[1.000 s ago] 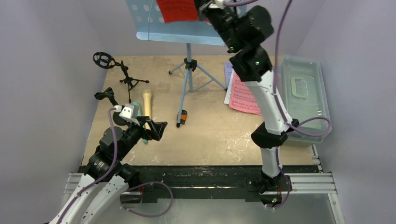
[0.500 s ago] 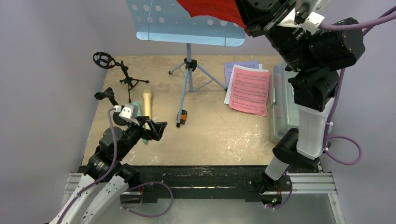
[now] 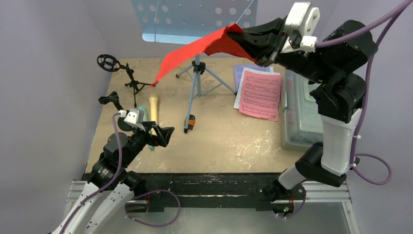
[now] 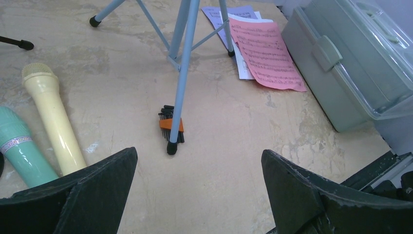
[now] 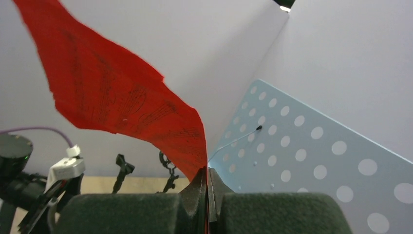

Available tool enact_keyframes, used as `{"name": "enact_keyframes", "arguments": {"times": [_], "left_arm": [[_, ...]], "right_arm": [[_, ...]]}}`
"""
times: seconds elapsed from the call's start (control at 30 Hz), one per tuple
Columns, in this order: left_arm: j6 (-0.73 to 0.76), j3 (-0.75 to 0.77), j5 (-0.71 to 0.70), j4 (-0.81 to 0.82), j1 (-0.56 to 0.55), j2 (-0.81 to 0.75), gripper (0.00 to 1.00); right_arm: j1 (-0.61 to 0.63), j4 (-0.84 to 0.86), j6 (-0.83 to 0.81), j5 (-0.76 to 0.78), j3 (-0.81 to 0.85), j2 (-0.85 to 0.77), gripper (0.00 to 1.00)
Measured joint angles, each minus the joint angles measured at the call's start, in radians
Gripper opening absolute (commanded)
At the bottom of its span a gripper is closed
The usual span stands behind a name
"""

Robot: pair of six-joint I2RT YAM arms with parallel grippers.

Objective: Pack up the instrument practice props
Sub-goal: Pick up the sheet music from the music stand, then place the sheet music at the center of the board.

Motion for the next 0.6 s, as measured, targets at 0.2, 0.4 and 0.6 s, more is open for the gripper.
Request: {"name": "enact_keyframes", "arguments": {"times": [0.2,0.4,0.6], "left_arm": [[0.0,0.0,0.001,0.0,0.0,-0.002,0.99],[0.0,0.0,0.001,0.0,0.0,-0.002,0.99],[0.0,0.0,0.002,0.0,0.0,-0.002,0.99]], "right_arm": [[-0.042,-0.045,-0.016,-0.13,-0.075,-0.076,0.0],[-0.085,-0.086,-0.032,-0.266,-0.163,-0.13,0.0],[-0.148,-0.126,-0.044,-0.406,-0.266,-0.173,0.0]]}}
